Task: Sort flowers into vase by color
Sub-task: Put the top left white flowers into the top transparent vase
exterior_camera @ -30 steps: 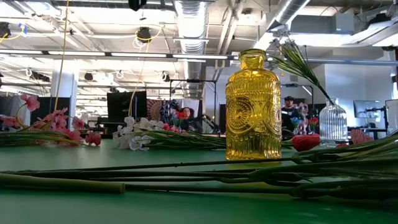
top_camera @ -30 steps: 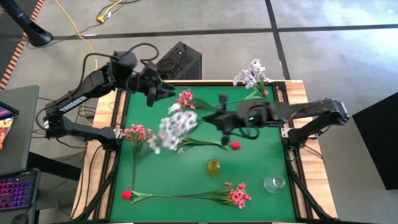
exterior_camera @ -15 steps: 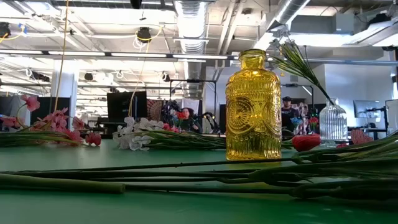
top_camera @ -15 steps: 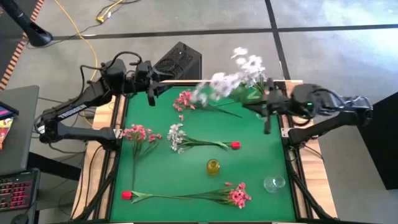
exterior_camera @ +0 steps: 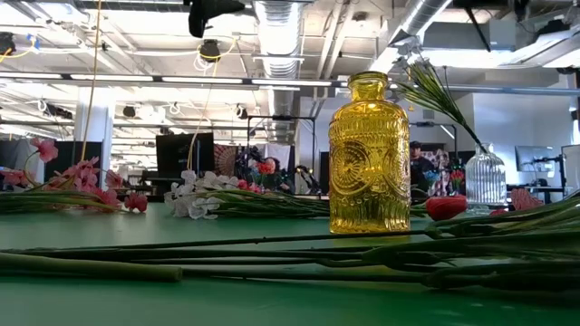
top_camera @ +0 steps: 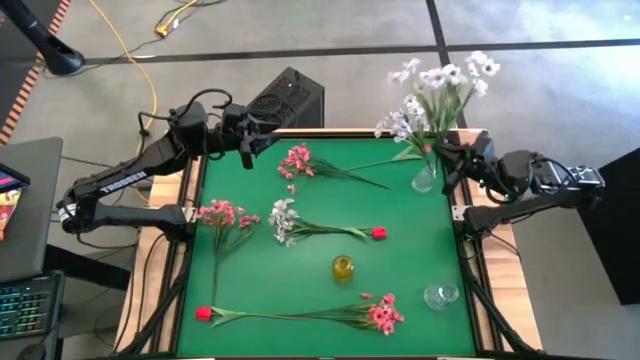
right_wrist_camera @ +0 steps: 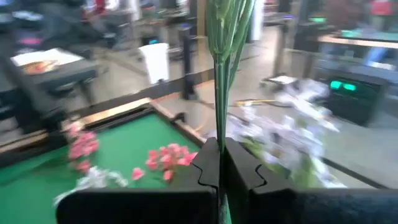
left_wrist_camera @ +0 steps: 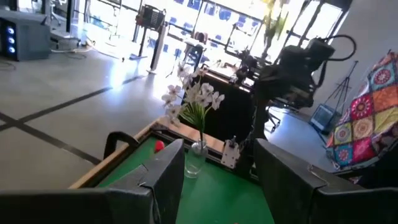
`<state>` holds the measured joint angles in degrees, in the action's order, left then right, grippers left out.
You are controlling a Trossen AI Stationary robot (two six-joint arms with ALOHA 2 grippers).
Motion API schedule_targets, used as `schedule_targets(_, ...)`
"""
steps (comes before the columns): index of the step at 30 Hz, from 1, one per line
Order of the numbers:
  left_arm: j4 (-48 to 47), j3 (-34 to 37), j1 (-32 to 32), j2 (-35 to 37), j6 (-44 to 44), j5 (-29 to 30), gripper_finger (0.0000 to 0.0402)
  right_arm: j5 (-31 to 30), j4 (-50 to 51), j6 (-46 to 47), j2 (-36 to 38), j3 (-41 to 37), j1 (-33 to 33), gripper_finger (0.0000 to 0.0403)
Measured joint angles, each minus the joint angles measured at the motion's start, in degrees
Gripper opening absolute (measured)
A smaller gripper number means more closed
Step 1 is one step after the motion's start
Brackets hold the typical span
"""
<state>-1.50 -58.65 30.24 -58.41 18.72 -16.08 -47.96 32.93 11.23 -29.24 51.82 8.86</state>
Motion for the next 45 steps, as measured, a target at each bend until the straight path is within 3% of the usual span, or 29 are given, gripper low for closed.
schedule_targets(10, 0.1, 0.0, 0.0, 0.0, 0.4, -0.1, 0.0181, -19.9, -0.9, 8.7, 7.7, -10.5, 0.0, 0.0031)
schedule_targets(24, 0.1, 0.0, 0.0, 0.0, 0.4, -0.1, 0.0181, -38.4, -2.0, 25.1, 8.6, -22.7, 0.0, 0.0028)
schedule_targets(31, 0.1, 0.0, 0.0, 0.0, 0.5, 0.0, 0.018, -40.6, -2.0, 34.8, 8.6, -25.9, 0.0, 0.003)
schedule_targets(39, 0.1, 0.0, 0.0, 0.0, 0.6, -0.4, 0.018, -42.1, -2.1, 36.5, 8.6, -25.9, -1.7, 0.003)
schedule_targets(45, 0.1, 0.0, 0.0, 0.0, 0.6, -0.6, 0.018, -39.3, -2.0, 36.9, 6.9, -25.9, -3.4, 0.0029)
